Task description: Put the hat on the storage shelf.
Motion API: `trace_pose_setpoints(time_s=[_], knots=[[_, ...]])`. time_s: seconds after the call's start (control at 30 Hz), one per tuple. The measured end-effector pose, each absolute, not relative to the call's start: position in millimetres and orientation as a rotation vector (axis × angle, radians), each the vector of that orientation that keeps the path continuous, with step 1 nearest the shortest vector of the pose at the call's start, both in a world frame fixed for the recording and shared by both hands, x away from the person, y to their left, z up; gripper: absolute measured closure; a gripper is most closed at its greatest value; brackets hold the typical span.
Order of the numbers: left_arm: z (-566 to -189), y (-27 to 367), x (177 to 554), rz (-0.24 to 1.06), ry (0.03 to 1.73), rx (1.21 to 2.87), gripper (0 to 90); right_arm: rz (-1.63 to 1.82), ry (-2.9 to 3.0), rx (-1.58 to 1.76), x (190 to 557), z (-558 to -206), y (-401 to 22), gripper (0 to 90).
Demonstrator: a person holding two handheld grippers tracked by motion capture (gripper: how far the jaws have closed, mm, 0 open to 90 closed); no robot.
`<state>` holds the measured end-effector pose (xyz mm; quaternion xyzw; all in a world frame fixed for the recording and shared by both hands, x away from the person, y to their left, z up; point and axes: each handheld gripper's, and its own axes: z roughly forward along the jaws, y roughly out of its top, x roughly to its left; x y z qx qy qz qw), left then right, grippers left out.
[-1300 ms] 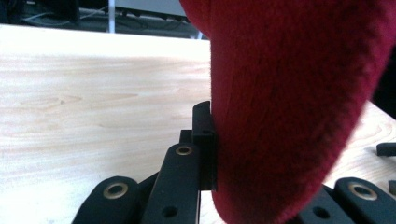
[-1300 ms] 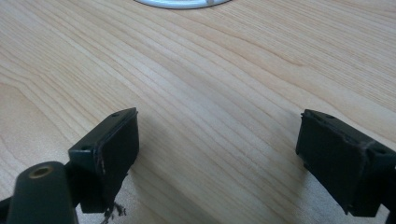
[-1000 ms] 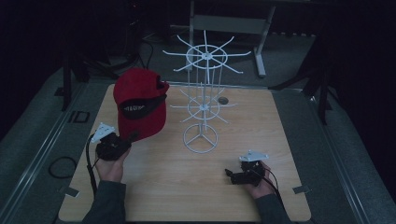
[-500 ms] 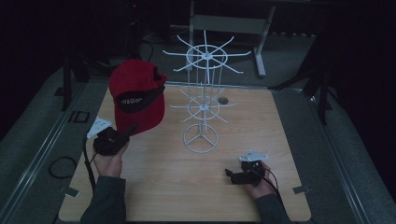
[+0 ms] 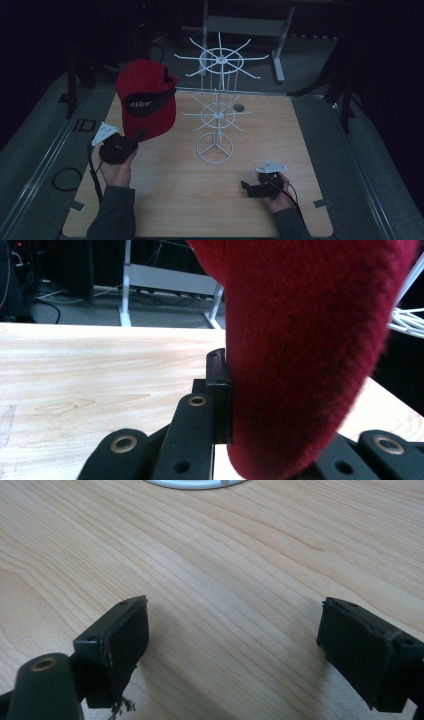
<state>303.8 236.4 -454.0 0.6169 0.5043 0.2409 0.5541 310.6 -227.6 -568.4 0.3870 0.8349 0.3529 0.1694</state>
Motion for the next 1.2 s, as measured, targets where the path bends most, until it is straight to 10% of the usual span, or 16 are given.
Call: trace_pose_setpoints(time_s=[1.2], knots=[[-432.1, 230.7, 306.6, 0.601, 1.14, 1.383, 85.3, 1.002, 2.371, 1.093, 310.9, -568.5, -227.8, 13.1]])
